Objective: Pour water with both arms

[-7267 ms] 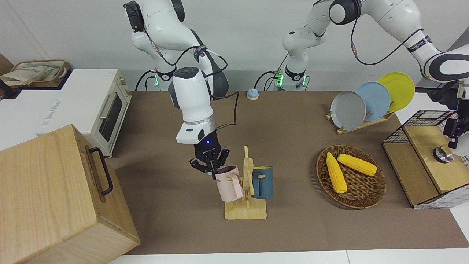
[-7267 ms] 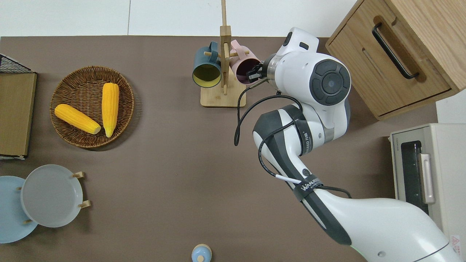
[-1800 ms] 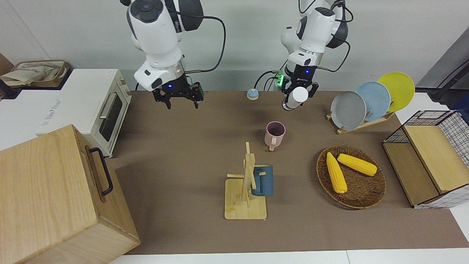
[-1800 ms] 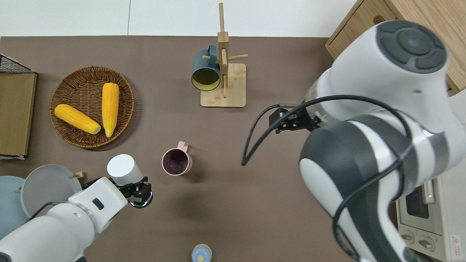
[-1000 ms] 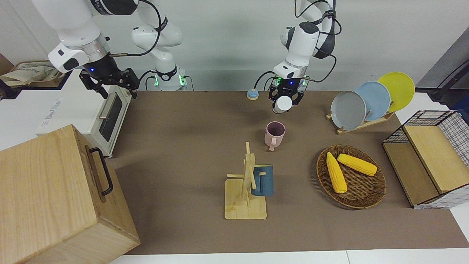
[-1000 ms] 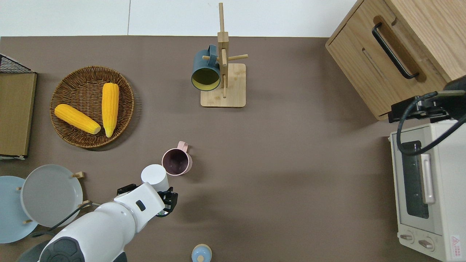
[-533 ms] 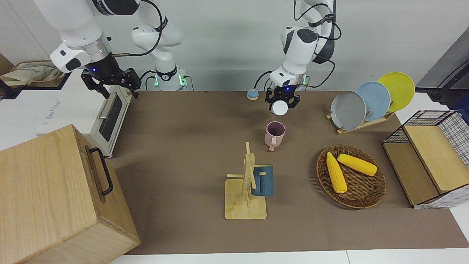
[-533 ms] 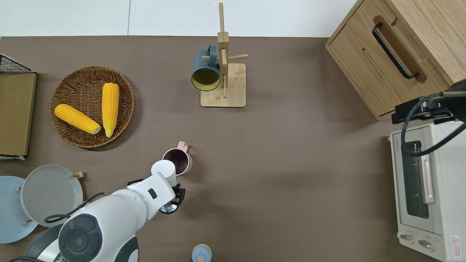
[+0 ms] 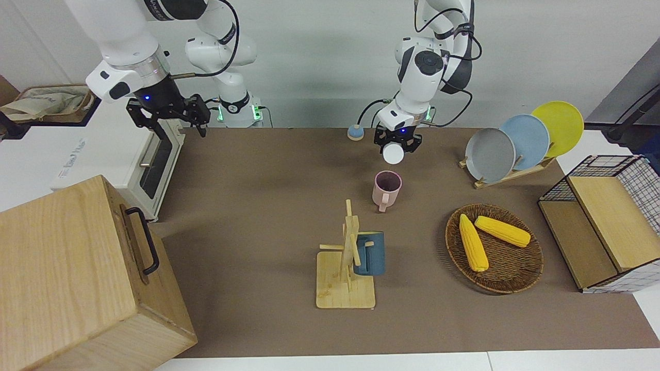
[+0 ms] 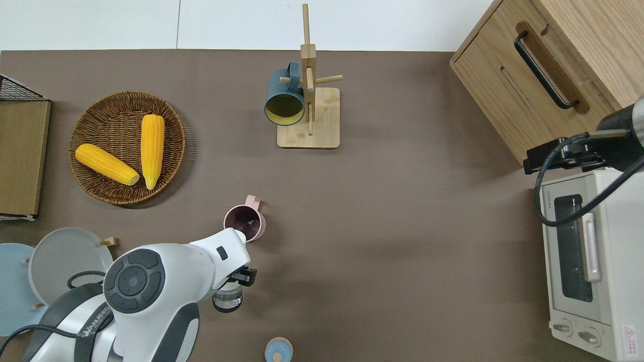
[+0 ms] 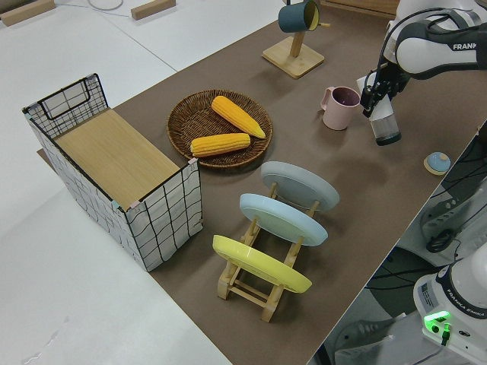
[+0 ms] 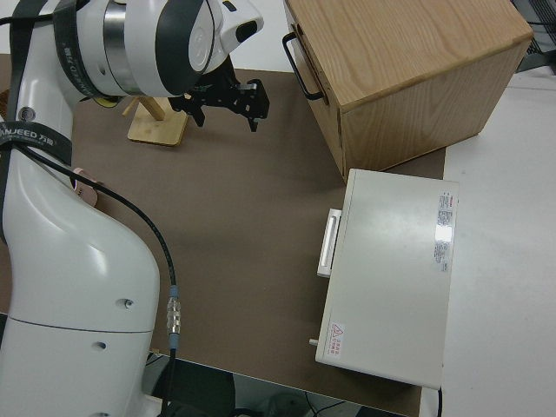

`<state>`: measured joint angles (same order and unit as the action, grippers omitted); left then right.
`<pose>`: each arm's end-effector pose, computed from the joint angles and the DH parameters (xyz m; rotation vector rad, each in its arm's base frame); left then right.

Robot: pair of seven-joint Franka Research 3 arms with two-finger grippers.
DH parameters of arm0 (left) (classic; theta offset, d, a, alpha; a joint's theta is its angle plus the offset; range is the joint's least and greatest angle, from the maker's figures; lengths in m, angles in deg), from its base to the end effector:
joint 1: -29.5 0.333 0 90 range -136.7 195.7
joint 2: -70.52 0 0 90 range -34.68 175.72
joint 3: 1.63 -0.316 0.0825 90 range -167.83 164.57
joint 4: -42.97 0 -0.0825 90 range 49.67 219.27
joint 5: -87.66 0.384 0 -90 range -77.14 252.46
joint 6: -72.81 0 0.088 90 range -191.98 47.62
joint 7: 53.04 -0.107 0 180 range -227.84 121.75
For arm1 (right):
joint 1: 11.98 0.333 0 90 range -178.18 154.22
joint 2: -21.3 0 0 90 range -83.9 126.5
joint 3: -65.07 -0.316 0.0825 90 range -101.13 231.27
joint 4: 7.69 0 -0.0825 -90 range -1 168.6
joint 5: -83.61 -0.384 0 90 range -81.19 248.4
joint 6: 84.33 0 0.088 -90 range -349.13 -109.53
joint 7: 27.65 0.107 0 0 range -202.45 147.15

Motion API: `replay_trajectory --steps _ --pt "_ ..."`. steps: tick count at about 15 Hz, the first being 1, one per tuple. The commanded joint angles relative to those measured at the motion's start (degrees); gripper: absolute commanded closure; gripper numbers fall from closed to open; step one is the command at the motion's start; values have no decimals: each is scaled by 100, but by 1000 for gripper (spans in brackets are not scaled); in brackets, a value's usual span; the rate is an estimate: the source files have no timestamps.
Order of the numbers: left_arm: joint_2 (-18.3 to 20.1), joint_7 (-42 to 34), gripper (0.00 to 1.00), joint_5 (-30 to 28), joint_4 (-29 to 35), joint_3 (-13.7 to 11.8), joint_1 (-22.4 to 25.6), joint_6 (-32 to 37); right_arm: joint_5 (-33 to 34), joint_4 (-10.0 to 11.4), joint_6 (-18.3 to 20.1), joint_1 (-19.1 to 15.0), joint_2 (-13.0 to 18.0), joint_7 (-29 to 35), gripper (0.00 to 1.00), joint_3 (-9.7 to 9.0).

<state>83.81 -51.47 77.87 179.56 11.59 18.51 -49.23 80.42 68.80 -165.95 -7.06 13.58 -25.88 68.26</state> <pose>0.4164 -0.1966 0.4060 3.0243 -0.4506 -0.0685 0.5804 0.0268 0.6452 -3.0944 -0.0101 0.0719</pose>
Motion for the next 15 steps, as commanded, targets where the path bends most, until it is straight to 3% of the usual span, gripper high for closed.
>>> replay_trajectory --steps 1,15 --pt "-415 18 1000 170 -764 -47 9 681 -50 129 -3 -35 113 -72 11 -20" --pt "-424 9 1000 337 -809 -47 185 989 -50 129 -12 -44 113 -72 11 -20"
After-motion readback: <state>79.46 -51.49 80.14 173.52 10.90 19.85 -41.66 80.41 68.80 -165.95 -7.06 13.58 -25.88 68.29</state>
